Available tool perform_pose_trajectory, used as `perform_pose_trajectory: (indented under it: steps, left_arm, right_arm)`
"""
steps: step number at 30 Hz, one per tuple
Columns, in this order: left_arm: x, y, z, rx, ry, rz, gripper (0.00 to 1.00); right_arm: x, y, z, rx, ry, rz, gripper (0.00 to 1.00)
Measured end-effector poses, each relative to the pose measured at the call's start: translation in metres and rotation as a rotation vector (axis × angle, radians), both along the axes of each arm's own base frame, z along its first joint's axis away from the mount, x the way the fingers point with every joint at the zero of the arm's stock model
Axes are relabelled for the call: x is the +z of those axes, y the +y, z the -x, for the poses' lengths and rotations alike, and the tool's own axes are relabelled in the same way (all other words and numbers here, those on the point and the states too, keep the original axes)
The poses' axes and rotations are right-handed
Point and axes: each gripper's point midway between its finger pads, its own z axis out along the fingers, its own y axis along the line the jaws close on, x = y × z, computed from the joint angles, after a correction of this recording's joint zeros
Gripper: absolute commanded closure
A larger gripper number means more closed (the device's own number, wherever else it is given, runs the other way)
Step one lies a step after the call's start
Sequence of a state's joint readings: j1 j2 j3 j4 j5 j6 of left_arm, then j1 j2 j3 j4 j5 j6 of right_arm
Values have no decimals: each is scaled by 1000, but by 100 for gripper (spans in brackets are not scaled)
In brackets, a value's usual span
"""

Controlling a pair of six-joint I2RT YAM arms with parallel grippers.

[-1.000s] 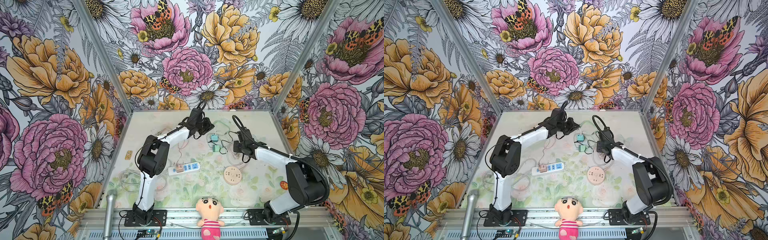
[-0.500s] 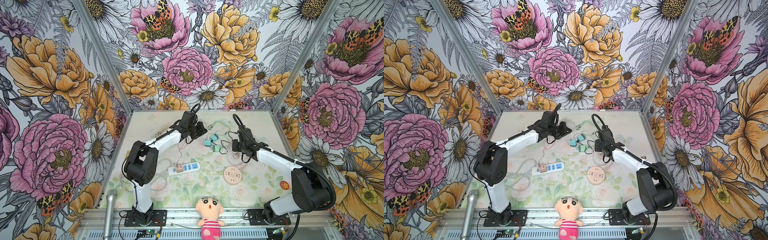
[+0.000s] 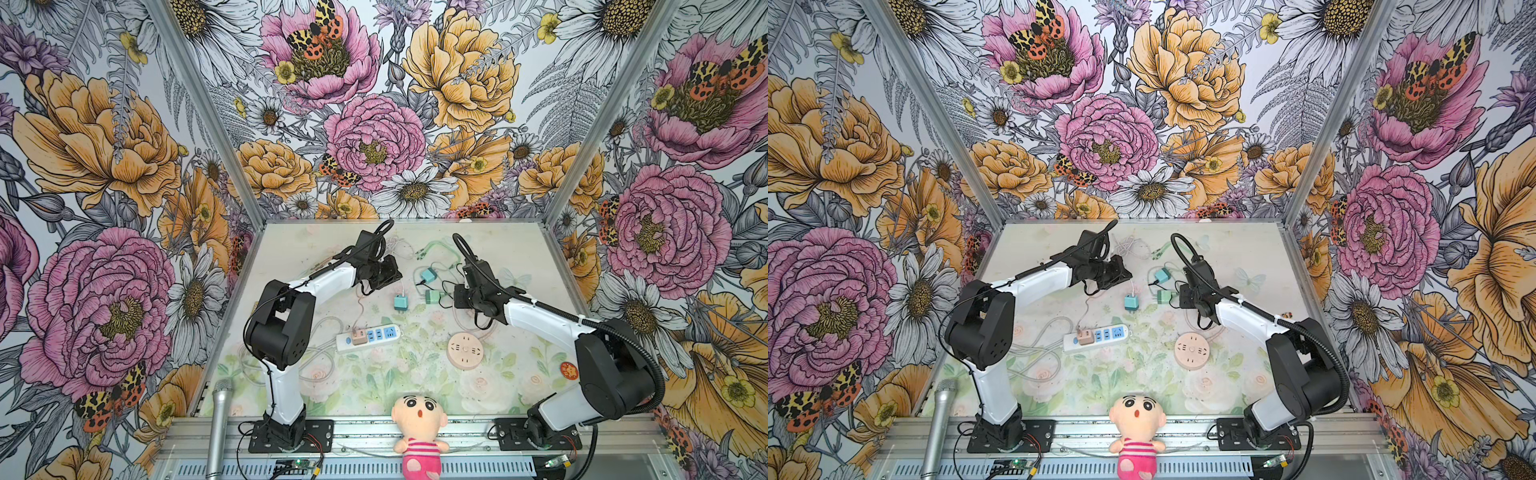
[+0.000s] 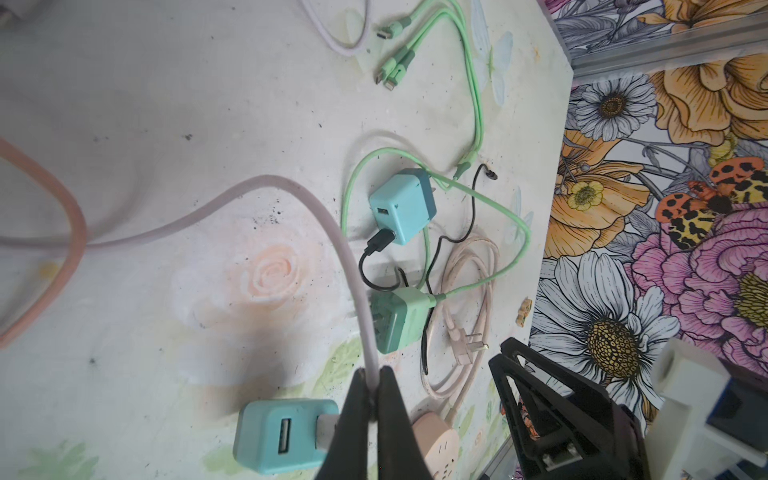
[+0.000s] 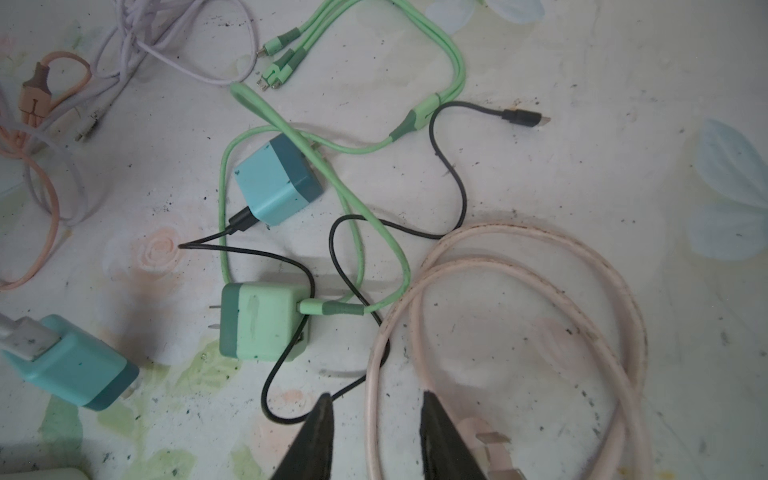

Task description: Insert the plug

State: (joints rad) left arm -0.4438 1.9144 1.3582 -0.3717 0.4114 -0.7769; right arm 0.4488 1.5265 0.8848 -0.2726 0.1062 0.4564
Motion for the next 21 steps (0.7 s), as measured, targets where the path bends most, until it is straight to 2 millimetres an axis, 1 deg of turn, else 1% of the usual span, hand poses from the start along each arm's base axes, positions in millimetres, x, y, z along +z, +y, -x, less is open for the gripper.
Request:
perform_pose_trajectory:
  steps: [3, 5, 7, 9, 11, 14, 17, 21]
  left_arm:
    - [-19, 2, -7, 13, 25, -25, 87]
    - [-32, 6, -10, 27, 46, -49, 87]
    - [-40, 9, -11, 37, 59, -65, 86]
    - [-45, 13, -12, 46, 68, -77, 84]
    - [-44, 15, -15, 51, 61, -83, 71]
    - [-38, 15, -20, 59, 47, -80, 67]
    - [-33, 15, -23, 46, 28, -87, 56]
    - [-27, 15, -26, 32, 10, -99, 50]
  right_arm:
    - [-2, 9, 3, 21, 7, -5, 63]
    - [-2, 16, 6, 40, 7, -7, 62]
    - [-1, 23, 8, 56, 3, -9, 61]
    - [0, 30, 10, 74, -5, -14, 60]
    - [2, 38, 11, 94, -17, -20, 59]
    - [2, 49, 14, 120, -25, -25, 59]
    - [2, 57, 15, 139, -31, -29, 58]
    - [3, 61, 15, 147, -42, -35, 58]
